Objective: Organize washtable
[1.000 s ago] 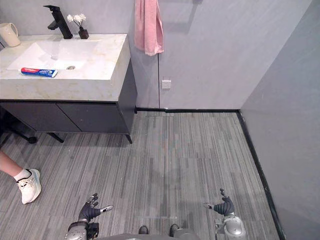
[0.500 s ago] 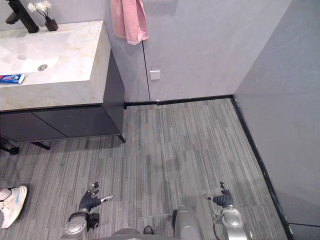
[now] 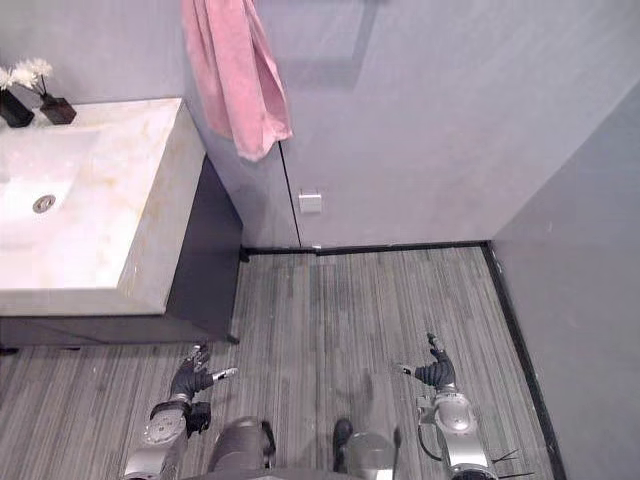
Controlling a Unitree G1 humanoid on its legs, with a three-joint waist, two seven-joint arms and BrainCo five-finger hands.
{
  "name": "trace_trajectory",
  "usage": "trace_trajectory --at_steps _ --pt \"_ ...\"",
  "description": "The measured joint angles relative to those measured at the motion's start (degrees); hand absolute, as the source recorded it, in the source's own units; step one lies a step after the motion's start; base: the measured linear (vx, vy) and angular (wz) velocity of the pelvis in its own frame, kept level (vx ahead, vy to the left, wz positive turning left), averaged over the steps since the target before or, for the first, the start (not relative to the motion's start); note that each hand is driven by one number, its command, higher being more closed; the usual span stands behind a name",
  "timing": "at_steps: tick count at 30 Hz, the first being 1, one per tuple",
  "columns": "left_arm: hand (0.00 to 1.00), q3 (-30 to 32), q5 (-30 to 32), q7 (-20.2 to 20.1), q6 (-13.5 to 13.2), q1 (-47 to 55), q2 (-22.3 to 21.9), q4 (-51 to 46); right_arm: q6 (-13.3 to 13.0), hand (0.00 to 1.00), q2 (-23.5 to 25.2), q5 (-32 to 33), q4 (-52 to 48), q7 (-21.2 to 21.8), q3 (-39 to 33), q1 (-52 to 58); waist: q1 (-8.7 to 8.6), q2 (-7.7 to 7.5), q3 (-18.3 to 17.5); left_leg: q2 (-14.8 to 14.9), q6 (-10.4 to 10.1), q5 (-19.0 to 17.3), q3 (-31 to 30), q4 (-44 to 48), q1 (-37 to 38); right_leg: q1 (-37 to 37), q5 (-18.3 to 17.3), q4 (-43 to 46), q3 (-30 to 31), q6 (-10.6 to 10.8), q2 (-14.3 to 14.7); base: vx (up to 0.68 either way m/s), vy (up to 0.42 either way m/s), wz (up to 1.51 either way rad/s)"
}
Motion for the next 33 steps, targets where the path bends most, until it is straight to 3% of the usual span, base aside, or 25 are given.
trace_trajectory --at_steps 1,2,3,4,7,9,10,11,12,13,15,16,17,18,19,21,24,25,27,28,30,33 --pt "0.0 0.0 -0.4 0.0 0.0 0.2 -1.0 0.0 0.1 0.0 -0.4 0.0 0.2 -0.2 -0.6 0.2 0.13 0.43 -0.2 -2.1 -1.1 2.9 -0.6 -11.3 0.2 1.5 -1.5 -0.3 0.8 1.1 -0.4 0.55 0.15 -0.41" --pt "0.0 0.0 -0.6 0.1 0.0 0.3 -1.4 0.0 0.1 0.0 -0.6 0.0 0.3 -0.5 -0.6 0.3 0.11 1.0 -0.4 -2.5 -0.7 4.9 -1.1 -15.7 0.0 2.2 -2.4 -0.4 1.1 1.6 -0.1 0.56 0.216 -0.48" --pt "0.0 0.0 -0.8 0.2 0.0 1.0 -1.4 0.1 0.2 0.0 -0.6 -0.1 1.2 -1.0 -0.5 0.4 0.44 2.15 -1.2 -2.6 2.1 12.7 -2.4 -17.9 0.1 3.6 -5.0 0.1 2.8 2.9 0.1 0.48 0.231 -0.45" --pt "0.0 0.4 -0.9 0.3 0.1 1.1 -1.0 0.4 0.5 0.0 0.2 -0.2 1.9 -1.0 -0.2 0.4 0.57 0.68 -1.7 -3.8 4.0 11.6 -2.2 -15.5 -0.1 3.6 -6.5 1.9 3.7 4.0 -1.3 0.51 0.225 -0.38" --pt "0.0 1.0 -0.8 1.0 0.1 1.2 -1.5 0.4 0.5 0.0 0.5 -0.4 2.1 -0.9 0.0 0.7 0.79 -0.54 -2.6 -5.8 5.8 6.1 0.2 -13.6 1.9 -3.4 -7.8 20.0 6.1 7.0 -4.3 0.52 0.211 -0.15" --pt "0.0 1.1 -0.8 1.2 0.4 1.8 -1.1 0.4 0.5 0.0 0.7 -1.1 2.5 -0.8 0.0 1.2 0.15 -0.94 -2.8 -7.5 6.9 3.2 0.1 -14.0 6.0 -7.3 -5.4 33.5 6.1 13.7 -6.1 0.55 0.208 0.08" --pt "0.0 1.2 -0.8 1.3 0.5 2.2 -0.8 0.4 0.5 0.0 1.0 -1.2 3.5 -0.7 0.3 1.1 0.13 -0.87 -2.8 -8.0 7.4 1.5 0.1 -14.5 9.1 -10.3 -6.2 41.7 5.7 13.7 -7.0 0.58 0.167 0.06" --pt "0.0 0.9 -0.8 1.3 0.5 2.4 -0.4 0.5 0.5 0.0 1.3 -1.2 3.5 -0.7 1.4 0.8 0.03 -0.8 -2.8 -8.0 7.4 0.2 -0.2 -16.2 13.4 -13.7 -8.6 45.5 3.7 10.8 -7.3 0.45 0.104 0.01" --pt "0.0 0.9 -0.8 1.3 0.5 2.4 -0.4 0.6 0.5 0.0 1.3 -1.2 3.5 -0.7 1.6 0.8 -0.01 -0.79 -2.8 -8.0 7.5 0.1 -0.3 -16.7 14.4 -14.2 -9.0 45.3 3.2 10.1 -7.3 0.41 0.052 0.17" --pt "0.0 0.9 -0.8 1.3 0.5 2.2 -0.4 1.2 0.4 0.0 1.3 -1.2 3.5 -0.6 2.5 1.0 -0.26 -0.67 -2.8 -7.8 7.4 0.1 -1.4 -18.5 17.3 -16.5 -10.2 42.6 1.5 8.0 -6.8 0.39 -0.003 0.4" --pt "0.0 1.0 -0.8 1.3 0.5 1.4 -0.3 1.8 0.3 0.0 1.3 -1.2 3.6 -0.6 2.6 1.0 -0.92 -0.61 -2.9 -7.3 7.4 0.1 -3.0 -19.9 19.6 -19.9 -10.5 34.5 0.0 7.0 -5.7 0.37 -0.047 0.58" --pt "0.0 1.0 -0.8 1.3 0.5 1.2 -0.2 2.1 0.3 0.0 1.2 -1.2 3.7 -0.7 2.4 1.1 -1.44 -0.79 -3.0 -7.2 6.4 0.0 -3.6 -20.0 20.8 -20.8 -8.9 25.6 0.6 7.4 -4.8 0.28 -0.066 0.61" --pt "0.0 1.0 -0.7 1.3 0.5 1.5 0.0 2.2 0.3 0.0 1.3 -1.2 3.6 -0.8 2.3 1.6 -1.46 -1.38 -3.3 -7.6 5.0 -0.7 -3.8 -19.8 21.7 -20.3 -3.7 18.2 1.2 6.3 -4.7 0.36 -0.08 0.83" --pt "0.0 1.1 -0.7 1.4 0.6 1.3 -0.6 3.3 0.1 0.0 0.8 -1.2 4.2 -0.9 2.1 2.8 -1.69 -0.81 -3.5 -7.7 2.8 -2.4 -5.5 -18.8 22.7 -19.3 2.8 17.4 0.6 5.4 -4.7 0.45 -0.099 0.54" --pt "0.0 1.1 -0.7 1.4 0.8 1.5 -1.2 3.3 0.4 0.0 0.5 -1.2 5.5 -0.9 1.9 3.1 -1.01 0.28 -4.6 -6.1 2.4 -2.3 -6.2 -18.4 22.8 -18.4 2.8 16.6 0.0 5.2 -3.9 0.45 -0.118 0.35" --pt "0.0 1.2 -0.7 1.4 0.8 2.2 -1.4 3.2 0.3 0.0 0.7 -1.2 5.5 -1.0 1.9 3.2 -0.29 0.84 -5.0 -5.2 1.7 -2.0 -6.1 -15.9 21.8 -16.4 2.0 13.9 -1.0 4.2 -3.6 0.34 -0.164 0.2" --pt "0.0 1.2 -0.7 1.2 1.0 2.2 -2.7 2.3 0.3 0.0 1.3 -1.0 5.4 -1.0 1.9 4.2 0.25 0.87 -4.7 -2.5 -1.9 -1.4 -3.5 -0.7 16.1 -9.8 2.2 8.7 -2.8 3.7 -3.5 0.25 -0.1 0.29" --pt "0.0 1.2 -0.9 1.1 1.0 2.6 -3.3 2.3 0.3 0.0 1.5 -0.8 5.4 -1.1 1.5 4.5 0.26 0.61 -4.6 -0.9 -1.1 -2.6 -1.8 -0.1 16.1 -7.1 2.1 7.5 -3.0 3.5 -3.5 0.22 -0.024 0.0" --pt "0.0 1.2 -0.9 1.1 1.0 2.8 -4.0 2.4 0.2 0.0 2.1 -0.7 5.3 -1.3 -0.2 3.8 0.29 0.83 -4.6 -0.3 -1.0 -2.7 -1.6 -5.0 15.8 -5.7 2.1 6.8 -2.5 3.5 -4.2 0.17 0.073 -0.15" --pt "0.0 1.2 -0.9 1.1 1.0 2.8 -4.0 2.4 0.2 0.0 2.0 -0.6 5.3 -1.8 -0.7 3.1 0.19 1.27 -4.7 -0.7 -1.7 -1.5 -3.1 -12.9 15.8 -5.8 1.9 6.8 -2.0 3.9 -4.6 0.15 0.154 -0.21" --pt "0.0 0.8 -1.0 0.8 1.1 2.7 -3.9 3.0 0.2 0.0 1.7 -0.6 5.8 -2.2 -1.2 3.2 0.06 2.96 -5.2 -0.4 -2.7 4.0 -6.0 -19.0 16.4 -5.6 0.8 6.5 -1.4 5.8 -3.8 0.1 0.135 -0.18" --pt "0.0 0.3 -1.0 1.0 1.1 2.5 -4.0 3.5 0.3 0.0 3.5 -0.6 5.8 -2.1 -1.3 3.9 0.02 0.81 -5.5 -2.6 -1.9 4.6 -5.7 -22.1 17.7 -5.6 1.1 5.7 -0.6 6.8 -5.7 0.06 0.132 -0.06"
